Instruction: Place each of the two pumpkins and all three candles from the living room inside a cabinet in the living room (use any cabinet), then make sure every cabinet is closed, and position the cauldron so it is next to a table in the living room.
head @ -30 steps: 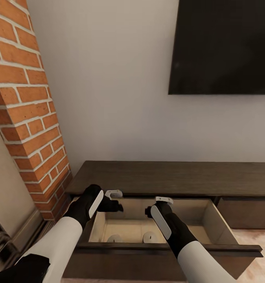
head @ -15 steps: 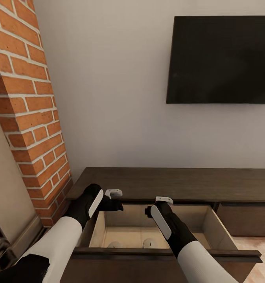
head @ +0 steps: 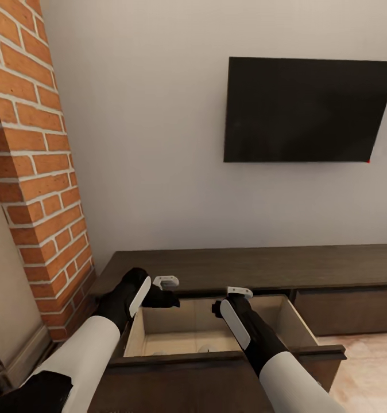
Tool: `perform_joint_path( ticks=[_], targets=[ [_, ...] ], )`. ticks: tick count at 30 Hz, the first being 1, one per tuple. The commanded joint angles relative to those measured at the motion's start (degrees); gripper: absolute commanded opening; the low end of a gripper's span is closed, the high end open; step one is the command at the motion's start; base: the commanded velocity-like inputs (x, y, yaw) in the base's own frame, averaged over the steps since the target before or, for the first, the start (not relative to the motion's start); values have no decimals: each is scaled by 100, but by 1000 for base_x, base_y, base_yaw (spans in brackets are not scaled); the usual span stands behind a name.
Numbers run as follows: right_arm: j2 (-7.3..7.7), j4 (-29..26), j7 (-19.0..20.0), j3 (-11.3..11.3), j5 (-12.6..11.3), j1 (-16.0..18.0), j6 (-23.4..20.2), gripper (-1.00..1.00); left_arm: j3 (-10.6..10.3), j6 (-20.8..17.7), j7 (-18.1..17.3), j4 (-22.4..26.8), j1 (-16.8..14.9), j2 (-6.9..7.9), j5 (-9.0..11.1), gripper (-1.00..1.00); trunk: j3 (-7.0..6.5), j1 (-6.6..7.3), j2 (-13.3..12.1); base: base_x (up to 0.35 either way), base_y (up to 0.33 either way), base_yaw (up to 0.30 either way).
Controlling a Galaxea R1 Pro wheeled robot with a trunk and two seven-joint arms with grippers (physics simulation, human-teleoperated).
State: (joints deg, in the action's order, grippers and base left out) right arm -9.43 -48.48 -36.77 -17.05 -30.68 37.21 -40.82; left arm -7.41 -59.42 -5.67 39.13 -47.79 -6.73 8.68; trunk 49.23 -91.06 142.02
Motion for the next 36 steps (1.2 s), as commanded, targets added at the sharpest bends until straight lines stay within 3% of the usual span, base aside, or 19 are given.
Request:
perform_joint_path(
  ticks=[1, 9, 23, 36],
  targets=[
    [2, -3, -59, -18, -61, 5, -5, 100, -9, -24, 13, 7, -2, 4, 28, 100, -15, 27, -39, -250, 0, -245],
    [2, -3, -59, -18, -61, 5, -5, 100, -6, -31, 9, 334, 5, 13, 5, 100, -170, 202, -359, -83, 0, -98],
    [2, 0, -54, -18, -61, 5, -5, 100, -6, -34, 4, 401, 10, 22, 25, 100, -454, 510, -921, -14, 0, -150],
    [2, 2, -50, -18, -61, 5, -5, 100, -5, -33, 4, 405, 14, 22, 22, 100, -754, 795, -1442, -256, 27, -242]
  ],
)
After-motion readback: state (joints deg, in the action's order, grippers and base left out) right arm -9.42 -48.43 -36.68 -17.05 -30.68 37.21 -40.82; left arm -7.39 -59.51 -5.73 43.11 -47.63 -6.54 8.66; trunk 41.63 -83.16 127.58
